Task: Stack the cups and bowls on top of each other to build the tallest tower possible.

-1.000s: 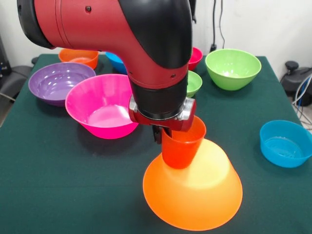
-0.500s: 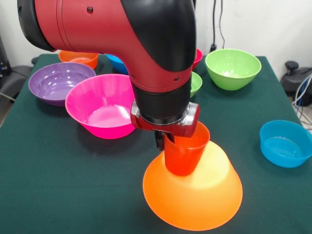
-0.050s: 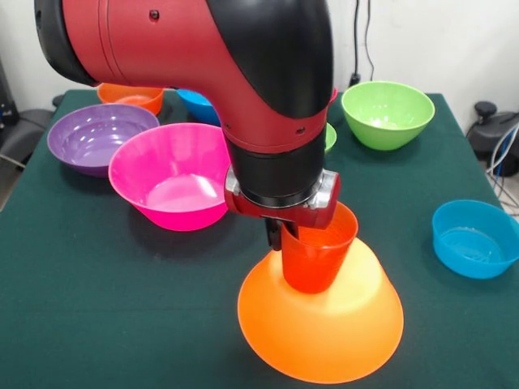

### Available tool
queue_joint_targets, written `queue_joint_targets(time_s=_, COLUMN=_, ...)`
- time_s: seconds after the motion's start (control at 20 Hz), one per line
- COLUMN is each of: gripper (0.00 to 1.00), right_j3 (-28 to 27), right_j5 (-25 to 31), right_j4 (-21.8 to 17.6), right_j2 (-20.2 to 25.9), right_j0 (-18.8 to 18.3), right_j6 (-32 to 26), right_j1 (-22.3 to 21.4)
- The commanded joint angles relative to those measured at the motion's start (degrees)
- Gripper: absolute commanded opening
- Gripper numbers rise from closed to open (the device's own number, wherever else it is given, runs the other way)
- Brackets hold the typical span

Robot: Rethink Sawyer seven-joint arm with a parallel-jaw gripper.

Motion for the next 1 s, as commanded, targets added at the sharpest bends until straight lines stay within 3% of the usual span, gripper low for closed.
queue_joint_targets(time_s=0.05, gripper=0.00, right_j3=-0.35, right_j5=1.92, right_j4=1.60, right_j2=0.97, right_j0=1.91, right_j6=11.41, right_j1=-0.03)
queue_joint_targets(time_s=0.6, gripper=0.00, right_j3=-1.42, right_j5=2.39, right_j4=3.21, right_j2=-1.34, right_j0=3.00, right_j6=12.63, right_j1=1.06)
queue_joint_targets(time_s=0.65, gripper=1.00, right_j3=-1.66, right_j5=2.28, right_j4=3.38, right_j2=-1.62, right_j0=3.12, right_j6=12.84, right_j1=1.21)
queue_joint_targets(time_s=1.0, gripper=1.00, right_j3=-1.49, right_j5=0.71, right_j4=3.80, right_j2=-2.53, right_j0=3.52, right_j6=13.79, right_j1=1.18)
